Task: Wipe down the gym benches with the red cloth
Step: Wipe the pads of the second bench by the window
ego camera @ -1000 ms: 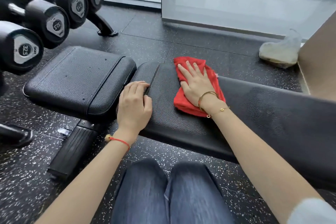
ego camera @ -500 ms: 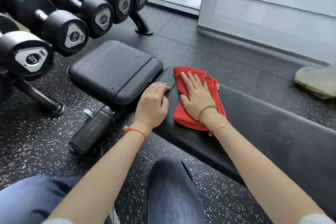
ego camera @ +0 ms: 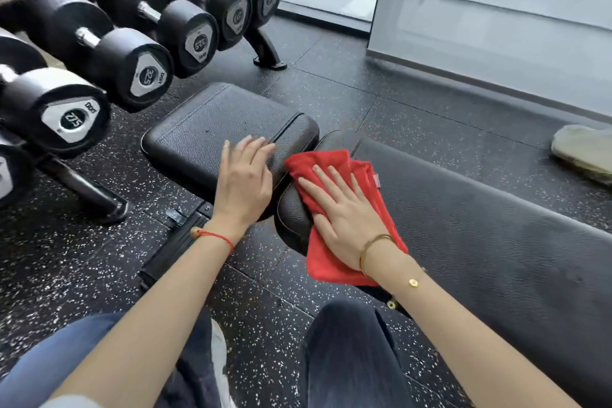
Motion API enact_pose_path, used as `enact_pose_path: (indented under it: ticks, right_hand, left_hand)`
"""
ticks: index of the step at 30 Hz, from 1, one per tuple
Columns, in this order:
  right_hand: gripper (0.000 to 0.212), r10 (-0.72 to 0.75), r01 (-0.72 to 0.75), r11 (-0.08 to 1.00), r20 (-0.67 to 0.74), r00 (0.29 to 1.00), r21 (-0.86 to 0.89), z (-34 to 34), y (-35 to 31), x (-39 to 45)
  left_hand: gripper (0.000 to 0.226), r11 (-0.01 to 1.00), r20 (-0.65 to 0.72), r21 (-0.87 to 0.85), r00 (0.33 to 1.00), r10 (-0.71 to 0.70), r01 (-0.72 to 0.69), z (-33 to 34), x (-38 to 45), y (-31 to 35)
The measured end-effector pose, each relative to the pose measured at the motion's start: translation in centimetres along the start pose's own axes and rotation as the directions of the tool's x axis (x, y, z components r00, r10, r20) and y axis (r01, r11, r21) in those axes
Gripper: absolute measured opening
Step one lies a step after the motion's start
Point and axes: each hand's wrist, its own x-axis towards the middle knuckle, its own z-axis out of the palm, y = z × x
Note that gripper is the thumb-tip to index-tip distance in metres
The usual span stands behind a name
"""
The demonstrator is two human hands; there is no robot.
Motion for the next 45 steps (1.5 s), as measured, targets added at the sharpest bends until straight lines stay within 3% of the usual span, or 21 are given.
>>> enact_pose_path:
  ticks: [8, 12, 17, 22, 28, 38, 41, 45]
  right_hand:
    - [0.055, 0.268, -0.269, 0.963, -0.022, 0.963, -0.03, -0.8, 3.5, 7.1]
    - [0.056, 0.195, -0.196, 0.979, -0.013, 0.981, -0.051, 0.1, 1.0, 8.0]
    - [0.059, 0.023, -0.023, 1.0, 0.014, 1.0, -0.02, 0.4, -0.6, 2.9]
    - [0.059, 0.12, -0.12, 0.993, -0.001, 0.993, -0.01, -0.9, 3.1, 1.3]
    - [0.054, 0.324, -0.324, 0.946, -0.013, 0.946, -0.011, -1.3, 4.6, 8.2]
    - [0.056, -0.008, 0.008, 1.0, 0.003, 1.0, 0.008, 0.5, 0.6, 5.3]
    - [0.054, 0.006, -0.007, 0.999, 0.019, 1.0, 0.032, 0.3, 1.1, 5.9]
    - [0.054, 0.155, -0.155, 0.988, 0.012, 0.988, 0.021, 0.0, 1.4, 9.0]
  left_hand:
    - [0.044, 1.0, -0.02, -0.001, 1.0, 0.009, -0.009, 0.8, -0.3, -0.8]
    - [0.042, 1.0, -0.05, -0.007, 0.999, 0.003, -0.003, 1.0, -0.3, -0.8]
    - [0.042, 1.0, -0.053, -0.009, 0.999, -0.004, 0.003, 1.1, -0.2, -0.8]
    - [0.042, 1.0, -0.043, -0.012, 0.999, 0.002, -0.003, 0.9, -0.3, -0.8]
    - [0.046, 1.0, -0.034, -0.009, 0.999, -0.011, 0.01, 0.7, -0.5, -0.6]
    - [0.043, 1.0, 0.061, -0.005, 0.998, -0.006, 0.006, 0.1, -0.1, -0.6]
    - [0.044, 1.0, 0.109, 0.014, 0.994, 0.023, -0.024, -0.3, 0.0, -0.9]
    - [0.044, 1.0, 0.105, 0.018, 0.994, 0.02, -0.022, -0.2, 0.0, -0.8]
